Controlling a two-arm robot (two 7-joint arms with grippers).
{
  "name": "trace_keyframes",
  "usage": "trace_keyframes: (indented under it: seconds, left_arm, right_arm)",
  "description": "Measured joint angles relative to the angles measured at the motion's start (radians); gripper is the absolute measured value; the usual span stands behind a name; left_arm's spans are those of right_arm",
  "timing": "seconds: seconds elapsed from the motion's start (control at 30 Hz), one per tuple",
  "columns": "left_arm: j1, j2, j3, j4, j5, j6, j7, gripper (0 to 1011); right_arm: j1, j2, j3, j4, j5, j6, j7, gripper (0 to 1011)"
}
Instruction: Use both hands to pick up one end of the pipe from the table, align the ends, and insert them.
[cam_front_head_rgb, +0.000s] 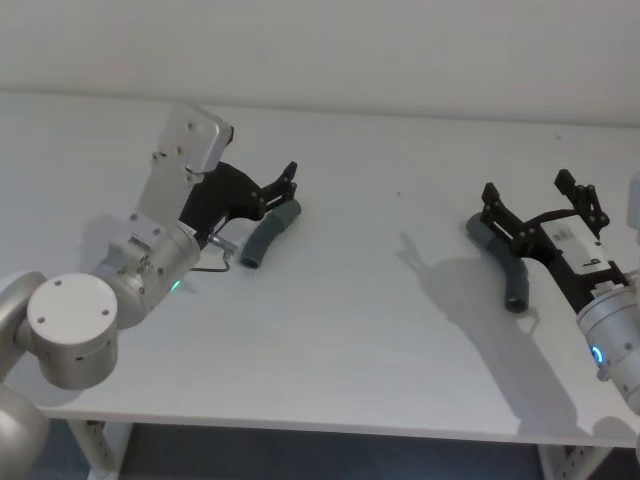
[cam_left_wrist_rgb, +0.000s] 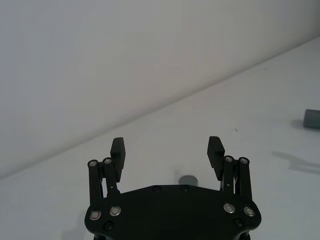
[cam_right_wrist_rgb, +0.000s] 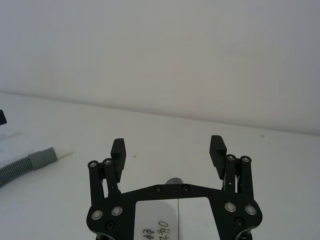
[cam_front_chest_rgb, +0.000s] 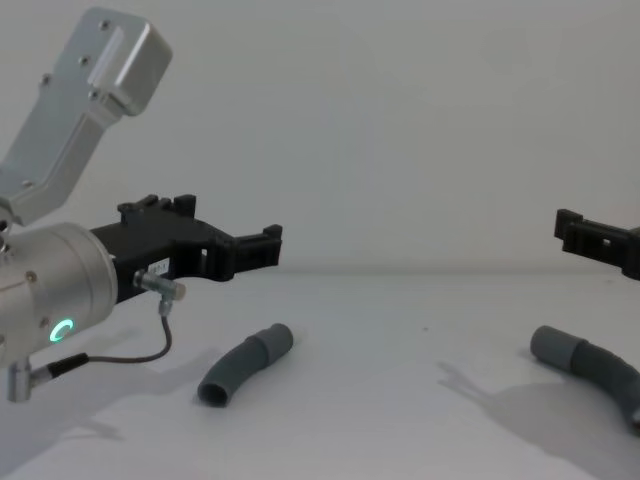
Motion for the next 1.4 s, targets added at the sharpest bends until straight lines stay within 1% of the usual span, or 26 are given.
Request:
trace_keyframes:
  seconds: [0.03, 0.07, 0.13, 0.27, 0.33, 0.4, 0.43, 0.57, 0.6, 0.67, 0.7, 0.8, 0.83, 0.9, 1.13, 1.4]
  left_arm:
    - [-0.002, 0.0, 0.0, -0.003, -0.007, 0.018, -0.007, 1001]
    - [-0.002, 0.0, 0.0, -0.003, -0.007, 0.018, -0.007, 1001]
    - [-0.006, -0.001, 0.0, -0.011, -0.02, 0.06, -0.02, 1001]
    - [-0.011, -0.002, 0.0, -0.019, -0.031, 0.104, -0.029, 1001]
    - [-0.016, -0.003, 0.0, -0.027, -0.041, 0.145, -0.036, 1001]
    - [-0.017, -0.004, 0.0, -0.029, -0.043, 0.154, -0.037, 1001]
    - [-0.023, -0.007, -0.002, -0.039, -0.056, 0.211, -0.043, 1001]
    - [-0.028, -0.013, -0.005, -0.048, -0.071, 0.266, -0.045, 1001]
    - [-0.031, -0.016, -0.008, -0.053, -0.077, 0.298, -0.046, 1001]
    - [-0.033, -0.02, -0.011, -0.057, -0.084, 0.326, -0.046, 1002]
    - [-0.035, -0.024, -0.013, -0.06, -0.091, 0.355, -0.046, 1001]
    - [-0.037, -0.03, -0.017, -0.065, -0.098, 0.387, -0.045, 1002]
    - [-0.039, -0.032, -0.019, -0.066, -0.102, 0.408, -0.044, 1001]
    - [-0.042, -0.036, -0.021, -0.067, -0.106, 0.433, -0.043, 1001]
    - [-0.048, -0.045, -0.026, -0.069, -0.114, 0.483, -0.04, 1001]
    - [-0.052, -0.05, -0.028, -0.07, -0.118, 0.513, -0.039, 1001]
  right_arm:
    - [0.0, 0.0, 0.0, 0.0, 0.0, 0.0, 0.0, 1001]
    - [0.0, 0.0, 0.0, 0.0, 0.0, 0.0, 0.0, 1001]
    - [0.0, 0.0, 0.0, 0.0, 0.0, 0.0, 0.0, 1001]
    - [0.0, 0.0, 0.0, 0.0, 0.0, 0.0, 0.0, 1001]
    - [0.0, 0.0, 0.0, 0.0, 0.0, 0.0, 0.0, 1001]
    - [0.0, 0.0, 0.0, 0.0, 0.0, 0.0, 0.0, 1001]
    - [0.0, 0.0, 0.0, 0.0, 0.0, 0.0, 0.0, 1001]
    - [0.0, 0.0, 0.0, 0.0, 0.0, 0.0, 0.0, 1001]
    - [0.0, 0.0, 0.0, 0.0, 0.0, 0.0, 0.0, 1001]
    - [0.0, 0.0, 0.0, 0.0, 0.0, 0.0, 0.0, 1001]
    - [0.0, 0.0, 0.0, 0.0, 0.0, 0.0, 0.0, 1001]
    - [0.0, 0.0, 0.0, 0.0, 0.0, 0.0, 0.0, 1001]
    - [0.0, 0.0, 0.0, 0.0, 0.0, 0.0, 0.0, 1001]
    - [0.0, 0.0, 0.0, 0.0, 0.0, 0.0, 0.0, 1001]
    - [0.0, 0.0, 0.0, 0.0, 0.0, 0.0, 0.0, 1001]
    - [0.0, 0.0, 0.0, 0.0, 0.0, 0.0, 0.0, 1001]
